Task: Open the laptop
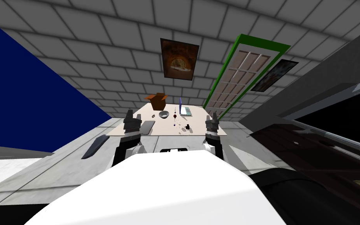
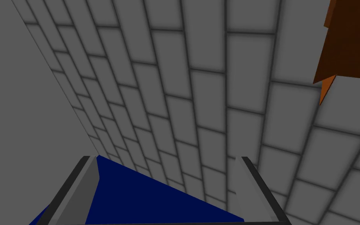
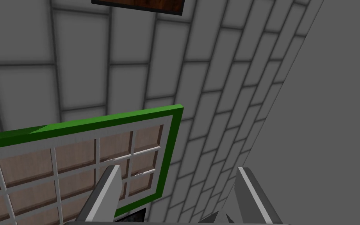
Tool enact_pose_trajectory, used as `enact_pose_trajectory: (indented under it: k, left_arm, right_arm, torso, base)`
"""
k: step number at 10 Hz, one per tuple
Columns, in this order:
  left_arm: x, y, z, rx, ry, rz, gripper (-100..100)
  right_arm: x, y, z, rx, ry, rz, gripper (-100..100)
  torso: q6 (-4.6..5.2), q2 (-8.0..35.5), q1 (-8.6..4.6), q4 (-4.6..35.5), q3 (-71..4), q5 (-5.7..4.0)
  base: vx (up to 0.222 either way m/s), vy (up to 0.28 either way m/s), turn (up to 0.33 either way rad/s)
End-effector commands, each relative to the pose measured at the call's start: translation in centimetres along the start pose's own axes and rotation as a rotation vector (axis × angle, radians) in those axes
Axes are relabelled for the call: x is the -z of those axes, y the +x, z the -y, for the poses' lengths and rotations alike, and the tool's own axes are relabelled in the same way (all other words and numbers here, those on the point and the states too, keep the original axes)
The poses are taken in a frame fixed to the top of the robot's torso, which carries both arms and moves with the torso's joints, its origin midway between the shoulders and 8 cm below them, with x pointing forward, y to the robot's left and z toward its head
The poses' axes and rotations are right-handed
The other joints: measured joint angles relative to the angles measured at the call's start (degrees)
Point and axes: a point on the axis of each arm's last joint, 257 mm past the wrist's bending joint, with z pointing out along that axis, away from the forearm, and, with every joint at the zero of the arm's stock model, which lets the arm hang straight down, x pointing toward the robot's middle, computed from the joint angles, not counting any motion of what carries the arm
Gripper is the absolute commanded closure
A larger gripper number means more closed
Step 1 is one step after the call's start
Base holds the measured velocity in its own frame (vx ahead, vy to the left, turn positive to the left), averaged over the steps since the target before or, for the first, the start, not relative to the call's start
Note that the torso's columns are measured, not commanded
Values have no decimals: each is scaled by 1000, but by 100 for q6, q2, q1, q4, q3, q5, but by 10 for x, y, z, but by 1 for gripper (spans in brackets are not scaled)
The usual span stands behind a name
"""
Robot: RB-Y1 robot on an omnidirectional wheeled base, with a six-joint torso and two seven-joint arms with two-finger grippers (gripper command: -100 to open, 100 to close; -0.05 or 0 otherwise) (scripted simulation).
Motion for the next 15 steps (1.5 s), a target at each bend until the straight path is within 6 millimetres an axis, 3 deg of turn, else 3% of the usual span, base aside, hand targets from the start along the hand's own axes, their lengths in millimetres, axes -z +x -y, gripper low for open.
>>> enact_pose_trajectory:
  k: [1,2,4,9,10,15]
  left_arm:
    - [0,0,0,0,0,0,0]
    - [0,0,0,0,0,0,0]
    - [0,0,0,0,-1,0,0]
    - [0,0,0,0,-1,0,0]
    - [0,0,0,0,-1,0,0]
    - [0,0,0,0,-1,0,0]
  right_arm:
    - [0,0,0,0,0,0,0]
    - [-2,5,4,19,10,-30,-100]
    - [-7,15,14,56,34,-79,-100]
    - [-22,43,58,211,125,-210,-100]
    - [-22,42,61,213,136,-209,-100]
    - [-35,57,115,406,243,-311,-100]
  torso:
    - [0,423,0,423,-846,0]
    - [0,846,0,846,-1692,0]
    - [0,1097,-2,1092,-2196,0]
    - [0,1116,0,1115,-2228,0]
    - [-1,1117,2,1115,-2227,1]
    - [4,1112,-1,1114,-2230,0]
  base:
    - [0,0,0]
    - [-5,0,31]
    - [-28,-10,57]
    - [-57,-9,109]
    - [-46,-4,53]
    - [-43,-1,116]
